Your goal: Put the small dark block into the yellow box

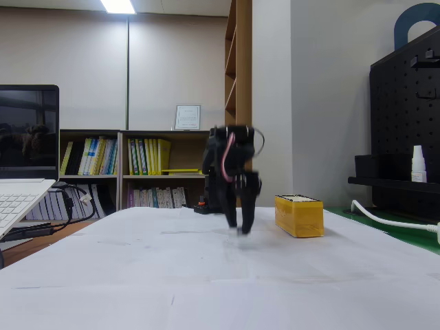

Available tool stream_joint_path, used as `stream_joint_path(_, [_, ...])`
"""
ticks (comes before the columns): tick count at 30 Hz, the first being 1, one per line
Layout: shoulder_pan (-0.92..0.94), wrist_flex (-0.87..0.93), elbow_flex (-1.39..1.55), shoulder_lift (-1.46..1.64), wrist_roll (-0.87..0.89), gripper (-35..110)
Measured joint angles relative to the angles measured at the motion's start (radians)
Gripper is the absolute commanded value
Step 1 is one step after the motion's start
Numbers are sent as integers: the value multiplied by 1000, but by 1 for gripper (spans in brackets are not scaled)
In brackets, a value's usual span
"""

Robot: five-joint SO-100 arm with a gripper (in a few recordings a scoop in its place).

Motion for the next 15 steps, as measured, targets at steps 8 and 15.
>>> stream_joint_path(8, [-67, 198, 127, -206, -81, 0])
stream_joint_path(15, [-245, 264, 72, -442, -155, 0])
